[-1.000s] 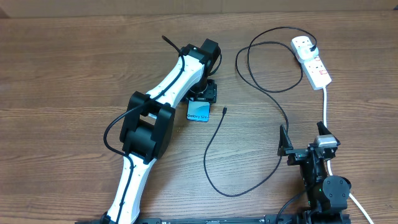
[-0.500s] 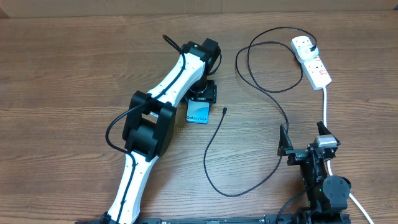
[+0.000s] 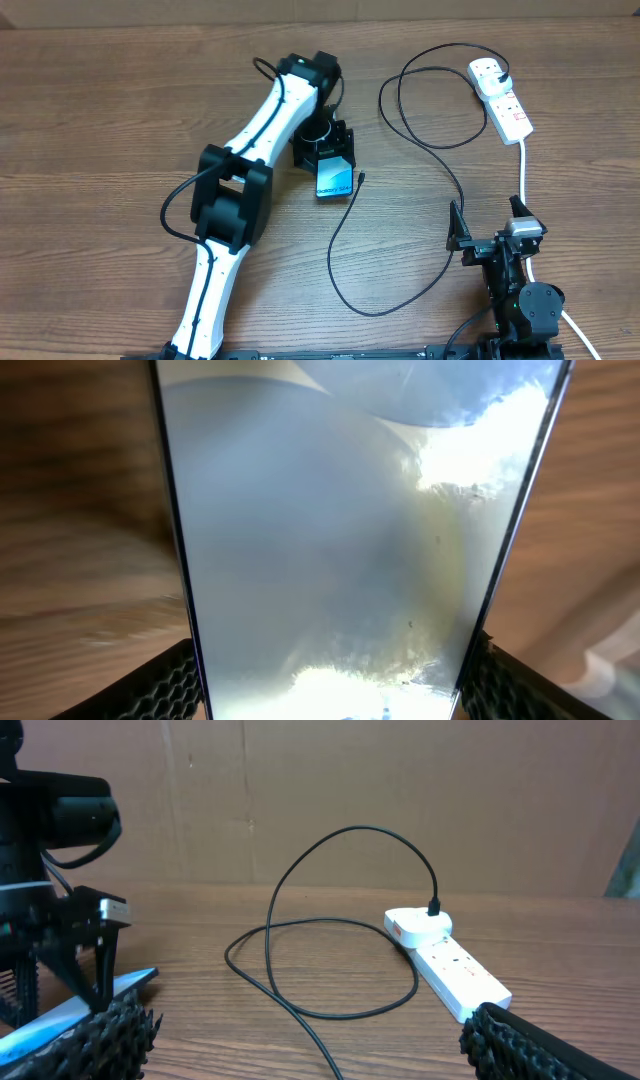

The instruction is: Plug charger to phone and switch on socket

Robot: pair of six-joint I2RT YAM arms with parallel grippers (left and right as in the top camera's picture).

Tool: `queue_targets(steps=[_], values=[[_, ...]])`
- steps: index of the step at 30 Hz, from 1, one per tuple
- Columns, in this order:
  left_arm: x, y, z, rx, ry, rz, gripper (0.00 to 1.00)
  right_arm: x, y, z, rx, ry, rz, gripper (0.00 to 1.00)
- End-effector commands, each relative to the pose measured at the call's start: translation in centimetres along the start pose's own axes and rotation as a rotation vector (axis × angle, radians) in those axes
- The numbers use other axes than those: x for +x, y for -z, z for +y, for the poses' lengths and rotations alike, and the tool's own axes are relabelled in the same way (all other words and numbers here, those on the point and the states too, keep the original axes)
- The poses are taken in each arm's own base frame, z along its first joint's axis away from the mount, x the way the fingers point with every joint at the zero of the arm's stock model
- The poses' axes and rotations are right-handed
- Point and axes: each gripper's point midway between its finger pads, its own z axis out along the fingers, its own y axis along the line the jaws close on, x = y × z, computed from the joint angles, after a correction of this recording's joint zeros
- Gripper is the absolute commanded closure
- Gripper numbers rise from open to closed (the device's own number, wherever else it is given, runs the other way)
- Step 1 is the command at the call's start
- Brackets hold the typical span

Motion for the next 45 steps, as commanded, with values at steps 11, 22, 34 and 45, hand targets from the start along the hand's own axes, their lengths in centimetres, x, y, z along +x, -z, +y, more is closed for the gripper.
queue_targets(steps=[11,22,34,45], values=[[-0.3,8.4,-5.1,0.729,0.102,0.191,0.25,0.2,0.0,0.1,-0.002,0.002,-0.005,0.00],[-1.9,7.3,-1.8,0.589,0.124,0.105,0.18,0.2,0.0,0.1,-0.002,0.002,-0.005,0.00],[-2.9,4.0,-1.9,0.286,0.021,-0.045,0.00,0.2,0.0,0.1,-0.002,0.002,-0.005,0.00],[-3.8,2.5,-2.9,-0.203,0.079,-0.367,0.00,0.2,0.0,0.1,-0.002,0.002,-0.005,0.00]])
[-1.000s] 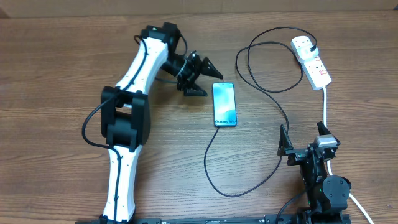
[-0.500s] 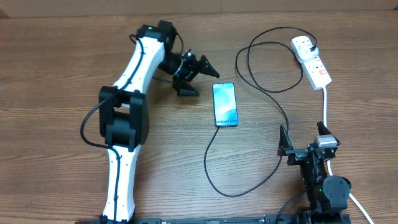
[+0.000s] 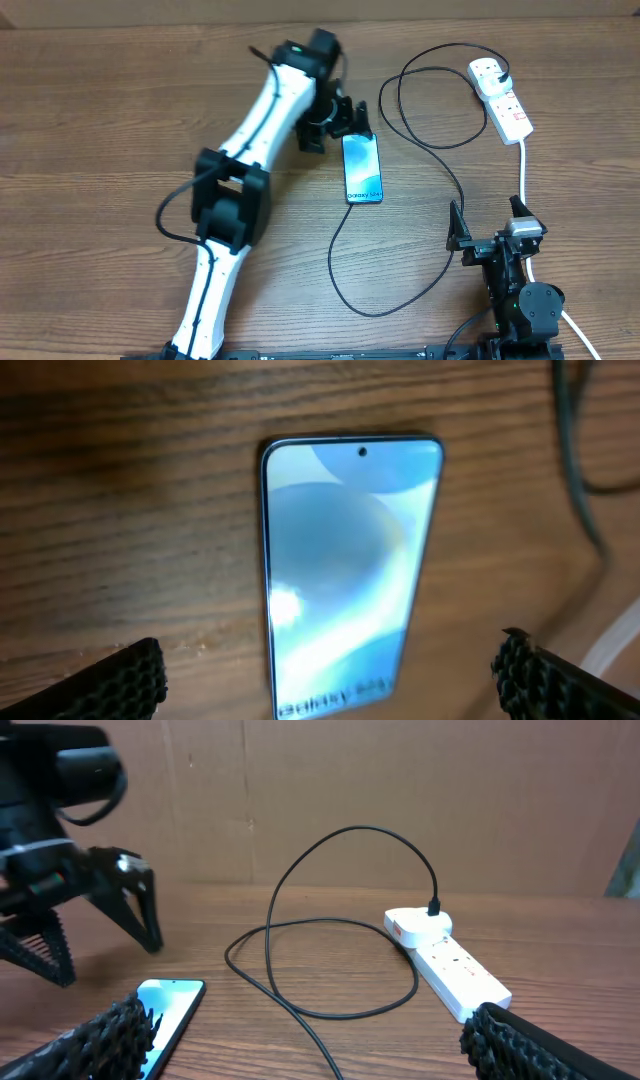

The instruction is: Plug charger to phone and switch on socket

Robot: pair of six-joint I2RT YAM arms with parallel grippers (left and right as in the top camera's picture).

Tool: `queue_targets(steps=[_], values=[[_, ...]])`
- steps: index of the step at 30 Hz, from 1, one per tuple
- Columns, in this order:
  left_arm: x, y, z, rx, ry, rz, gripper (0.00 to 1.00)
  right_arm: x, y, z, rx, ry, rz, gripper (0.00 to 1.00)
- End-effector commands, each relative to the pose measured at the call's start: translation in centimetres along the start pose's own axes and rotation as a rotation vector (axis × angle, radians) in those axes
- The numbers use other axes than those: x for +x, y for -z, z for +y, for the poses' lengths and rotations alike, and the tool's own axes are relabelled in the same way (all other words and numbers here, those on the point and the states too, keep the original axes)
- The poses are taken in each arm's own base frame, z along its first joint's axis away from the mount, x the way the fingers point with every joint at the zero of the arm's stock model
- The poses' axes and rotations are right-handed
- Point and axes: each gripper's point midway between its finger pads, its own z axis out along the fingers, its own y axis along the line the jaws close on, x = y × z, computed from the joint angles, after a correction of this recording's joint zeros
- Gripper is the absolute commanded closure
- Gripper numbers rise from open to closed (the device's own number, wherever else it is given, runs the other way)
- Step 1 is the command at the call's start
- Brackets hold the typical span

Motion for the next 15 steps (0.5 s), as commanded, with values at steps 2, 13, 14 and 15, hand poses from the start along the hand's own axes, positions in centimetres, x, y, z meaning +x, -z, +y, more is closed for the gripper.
queue_targets(steps=[2,13,14,15], values=[[-1.3,0.2,0.8,-0.308,0.050,-0.261,0.00,0.2,0.0,0.1,-0.003,0.001,-0.005,0.00],[-0.7,-1.1,-0.5,-0.393,0.045,-0.364,0.00,0.2,0.0,0.1,-0.003,0.001,-0.005,0.00],[-0.7,-1.2,-0.4,-0.387,0.049,-0.352,0.00,0.2,0.0,0.1,-0.003,0.001,-0.005,0.00],[-0.6,-1.3,-0.3,-0.380,0.054,-0.341,0.00,0.2,0.0,0.1,-0.003,0.001,-0.005,0.00]])
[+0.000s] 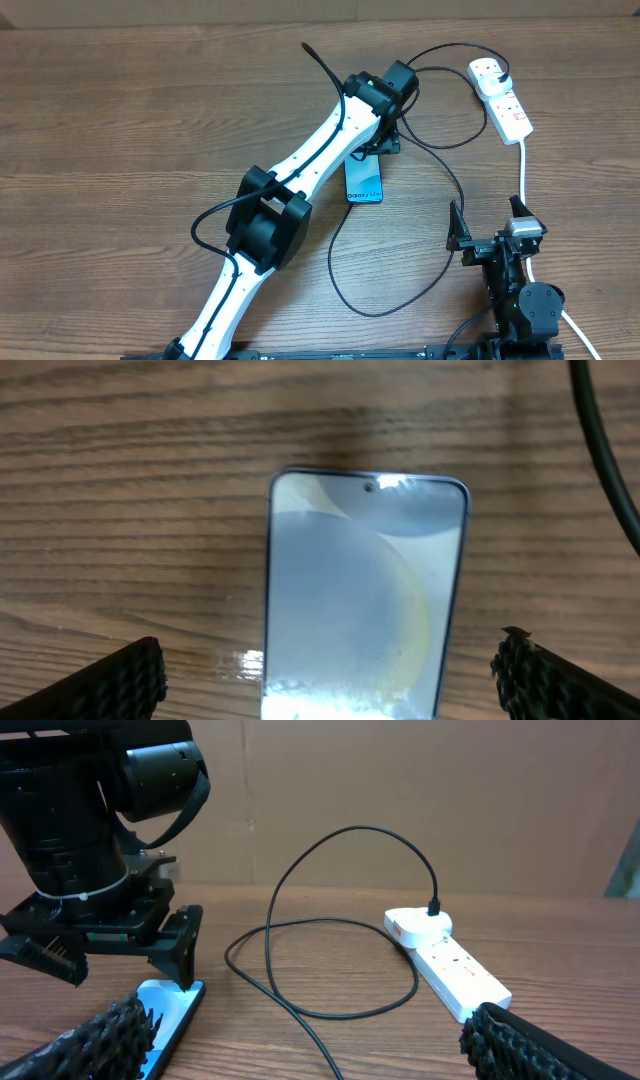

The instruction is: Plug charger to phone and switch on socket

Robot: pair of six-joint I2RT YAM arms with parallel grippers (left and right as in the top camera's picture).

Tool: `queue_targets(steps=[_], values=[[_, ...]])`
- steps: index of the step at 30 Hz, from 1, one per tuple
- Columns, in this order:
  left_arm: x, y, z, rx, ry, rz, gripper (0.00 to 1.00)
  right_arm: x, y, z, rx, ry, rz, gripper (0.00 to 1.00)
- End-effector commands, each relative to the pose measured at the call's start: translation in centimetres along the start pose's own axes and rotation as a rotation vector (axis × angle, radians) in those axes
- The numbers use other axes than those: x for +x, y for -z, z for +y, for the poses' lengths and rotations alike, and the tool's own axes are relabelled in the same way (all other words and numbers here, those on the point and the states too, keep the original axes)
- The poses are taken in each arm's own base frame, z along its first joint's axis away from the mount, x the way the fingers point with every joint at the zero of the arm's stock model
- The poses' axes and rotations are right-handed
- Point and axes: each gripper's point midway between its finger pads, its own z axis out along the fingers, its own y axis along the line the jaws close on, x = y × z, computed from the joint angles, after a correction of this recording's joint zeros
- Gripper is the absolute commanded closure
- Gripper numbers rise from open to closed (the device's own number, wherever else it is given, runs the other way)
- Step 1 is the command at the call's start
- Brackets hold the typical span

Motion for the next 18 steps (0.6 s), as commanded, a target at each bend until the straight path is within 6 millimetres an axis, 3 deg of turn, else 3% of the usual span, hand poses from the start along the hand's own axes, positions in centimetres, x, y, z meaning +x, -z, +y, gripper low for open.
queue_targets(steps=[1,6,18], values=[[-0.7,-0.9,1.0,-0.020,0.056,0.000,0.00,0.2,0.0,0.1,-0.002,0.001,-0.005,0.00],[0.4,-1.4,-0.1,0.062,0.026,0.077,0.00,0.2,0.0,0.1,-0.002,0.001,-0.005,0.00],[1.9,-3.1,-0.1,0.041,0.009,0.106,0.00,0.2,0.0,0.1,-0.002,0.001,-0.005,0.00]])
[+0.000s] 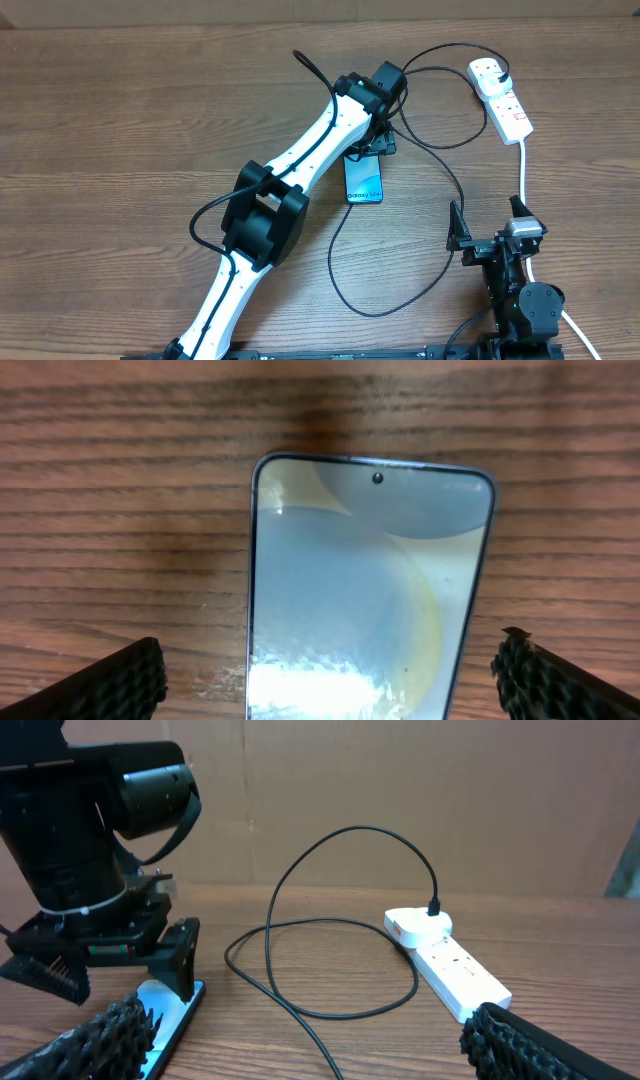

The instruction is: Plug charger to phone and switch on socket

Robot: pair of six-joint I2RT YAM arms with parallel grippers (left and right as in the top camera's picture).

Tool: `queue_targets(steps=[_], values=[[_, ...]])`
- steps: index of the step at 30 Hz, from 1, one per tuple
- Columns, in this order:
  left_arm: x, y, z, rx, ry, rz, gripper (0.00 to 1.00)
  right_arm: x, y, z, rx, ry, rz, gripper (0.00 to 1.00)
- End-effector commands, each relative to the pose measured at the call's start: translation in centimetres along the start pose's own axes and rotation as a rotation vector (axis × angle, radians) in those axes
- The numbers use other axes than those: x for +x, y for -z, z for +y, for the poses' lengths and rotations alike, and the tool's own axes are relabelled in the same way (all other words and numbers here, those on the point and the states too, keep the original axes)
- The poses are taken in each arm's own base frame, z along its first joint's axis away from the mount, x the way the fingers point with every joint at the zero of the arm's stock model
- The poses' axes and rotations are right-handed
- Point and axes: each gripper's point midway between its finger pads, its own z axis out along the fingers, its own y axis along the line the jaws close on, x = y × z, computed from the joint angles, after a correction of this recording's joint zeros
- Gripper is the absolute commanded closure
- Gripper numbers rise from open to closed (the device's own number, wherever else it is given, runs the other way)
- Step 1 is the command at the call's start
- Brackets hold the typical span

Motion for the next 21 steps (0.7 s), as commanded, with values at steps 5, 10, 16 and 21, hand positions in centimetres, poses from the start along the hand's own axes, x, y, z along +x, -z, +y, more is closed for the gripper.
queue_targets(steps=[5,10,16,21], values=[[1.3,-1.6,0.1,-0.013,-0.047,0.040,0.00,0.2,0.0,0.1,-0.003,0.002,-0.005,0.00],[1.7,-1.5,-0.8,0.027,-0.074,0.056,0.00,0.2,0.0,0.1,-0.003,0.002,-0.005,0.00],[1.9,-1.8,-0.6,0.018,-0.075,0.063,0.00,0.2,0.0,0.1,-0.003,0.002,-0.005,0.00],[2.6,-2.7,0.0,-0.002,-0.077,0.083,0.00,0.2,0.0,0.1,-0.003,0.002,-0.005,0.00]])
